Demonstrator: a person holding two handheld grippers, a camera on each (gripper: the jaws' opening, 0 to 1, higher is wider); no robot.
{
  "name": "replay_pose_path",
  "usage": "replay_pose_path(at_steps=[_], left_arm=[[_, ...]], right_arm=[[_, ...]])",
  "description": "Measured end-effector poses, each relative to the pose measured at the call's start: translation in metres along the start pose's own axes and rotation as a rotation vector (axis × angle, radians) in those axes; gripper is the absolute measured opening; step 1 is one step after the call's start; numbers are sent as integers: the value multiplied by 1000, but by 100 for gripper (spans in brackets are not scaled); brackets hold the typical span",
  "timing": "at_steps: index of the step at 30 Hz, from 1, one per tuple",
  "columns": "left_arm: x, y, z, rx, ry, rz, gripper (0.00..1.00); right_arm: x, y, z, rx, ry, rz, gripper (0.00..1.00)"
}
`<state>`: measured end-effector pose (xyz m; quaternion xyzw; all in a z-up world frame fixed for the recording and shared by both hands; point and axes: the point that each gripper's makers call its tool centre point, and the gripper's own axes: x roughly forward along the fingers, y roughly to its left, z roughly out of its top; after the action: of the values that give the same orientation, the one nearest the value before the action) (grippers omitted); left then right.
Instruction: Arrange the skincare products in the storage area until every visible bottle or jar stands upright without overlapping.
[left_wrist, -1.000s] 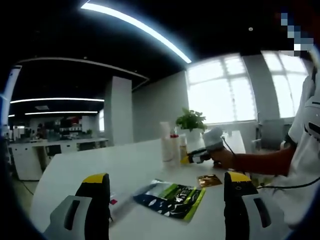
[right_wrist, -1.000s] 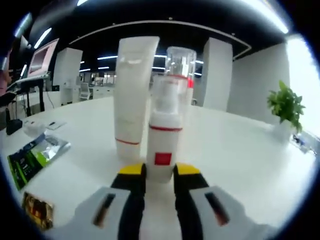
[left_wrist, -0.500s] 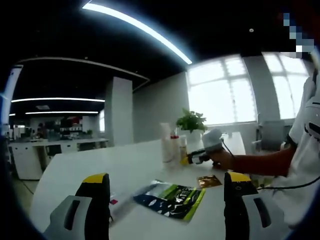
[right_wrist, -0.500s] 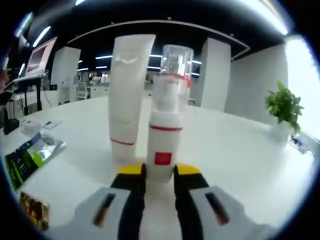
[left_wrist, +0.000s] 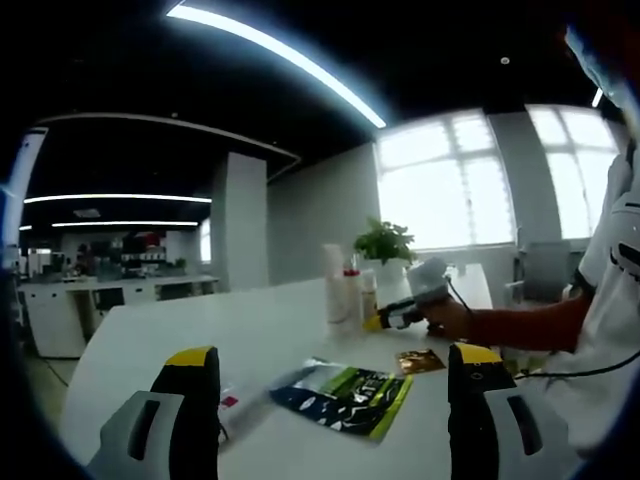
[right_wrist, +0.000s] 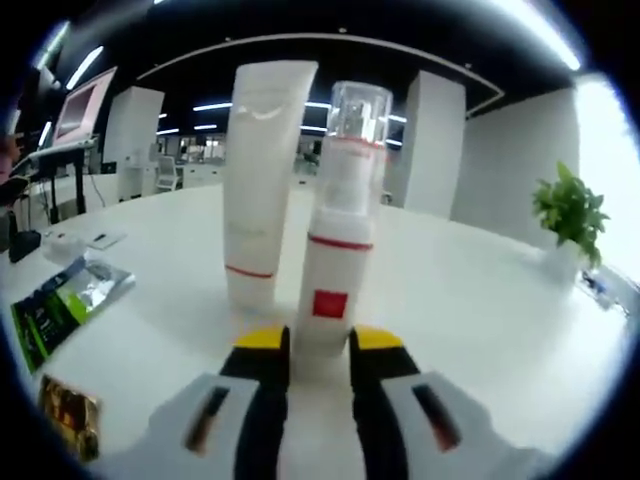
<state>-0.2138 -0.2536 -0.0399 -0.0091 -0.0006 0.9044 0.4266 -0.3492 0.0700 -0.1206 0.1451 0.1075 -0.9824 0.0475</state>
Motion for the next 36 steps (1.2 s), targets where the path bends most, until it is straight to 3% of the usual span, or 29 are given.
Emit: replay_pose_path(at_steps=[10, 30, 36], left_arm=[[-2, 2, 0, -1, -1, 5, 97], [-7, 9, 0, -7, -5, 22, 97], [-9, 17, -7, 2, 24, 53, 97]], right_arm=[[-3, -1, 3, 4, -22, -2, 24], [-19, -17, 49, -44, -215, -102, 42], [-26, -20, 65, -62, -293, -115, 50]])
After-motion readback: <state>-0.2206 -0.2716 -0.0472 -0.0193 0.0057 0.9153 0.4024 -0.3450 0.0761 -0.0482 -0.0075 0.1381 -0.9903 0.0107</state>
